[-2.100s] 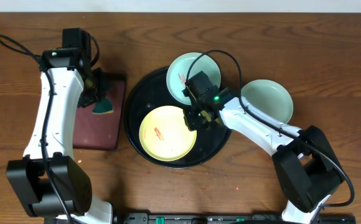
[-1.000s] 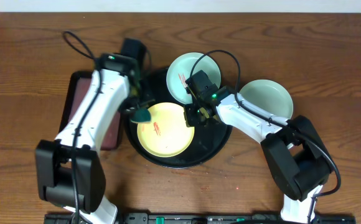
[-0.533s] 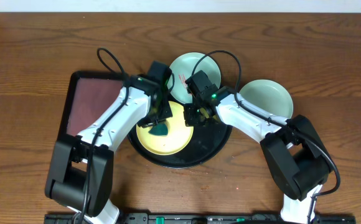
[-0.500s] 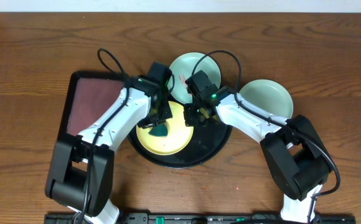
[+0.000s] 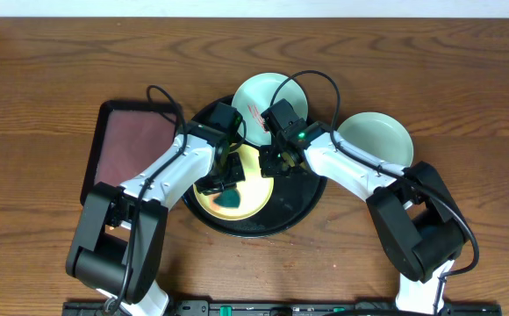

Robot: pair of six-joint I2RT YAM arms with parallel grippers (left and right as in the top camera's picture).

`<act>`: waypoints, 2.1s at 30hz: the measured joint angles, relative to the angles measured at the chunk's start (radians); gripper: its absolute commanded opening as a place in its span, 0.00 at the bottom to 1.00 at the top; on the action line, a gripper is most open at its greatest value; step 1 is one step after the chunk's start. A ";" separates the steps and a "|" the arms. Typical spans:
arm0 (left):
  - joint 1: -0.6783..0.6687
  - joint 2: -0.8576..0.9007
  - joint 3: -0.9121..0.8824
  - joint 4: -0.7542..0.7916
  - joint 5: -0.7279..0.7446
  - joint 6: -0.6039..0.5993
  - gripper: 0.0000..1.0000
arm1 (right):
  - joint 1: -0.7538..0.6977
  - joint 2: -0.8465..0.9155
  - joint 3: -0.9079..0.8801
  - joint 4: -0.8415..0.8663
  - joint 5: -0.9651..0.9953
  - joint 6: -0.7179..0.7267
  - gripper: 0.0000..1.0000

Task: Clean dirty plates on tray and stack at the side
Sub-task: 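Scrub the yellow plate with the sponge in left gripper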

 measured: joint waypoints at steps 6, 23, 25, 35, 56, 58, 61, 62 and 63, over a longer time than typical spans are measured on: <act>0.000 0.000 -0.011 0.044 0.066 0.071 0.08 | 0.000 0.000 0.000 0.000 0.000 0.000 0.01; 0.051 0.000 -0.007 -0.007 -0.129 -0.138 0.07 | 0.000 0.001 0.000 -0.002 -0.008 0.003 0.01; 0.059 0.000 -0.007 -0.005 -0.079 -0.068 0.07 | 0.000 0.001 0.000 -0.002 -0.008 0.003 0.01; 0.070 0.000 -0.013 0.062 0.213 0.227 0.08 | 0.000 0.002 0.000 0.001 -0.004 0.003 0.01; 0.073 0.000 -0.010 -0.029 0.193 0.204 0.07 | 0.001 0.002 0.000 0.006 -0.005 0.003 0.01; 0.071 0.000 -0.013 -0.017 0.255 0.250 0.07 | 0.001 0.002 0.000 0.006 -0.005 0.003 0.01; 0.069 0.000 -0.013 0.040 0.304 0.290 0.07 | 0.001 0.002 0.000 0.006 -0.004 0.003 0.01; 0.069 0.000 -0.013 0.066 0.300 0.292 0.08 | 0.001 0.002 0.000 0.006 -0.004 0.003 0.01; 0.069 0.000 -0.013 0.083 0.287 0.291 0.07 | 0.001 0.002 0.000 0.006 -0.004 0.003 0.01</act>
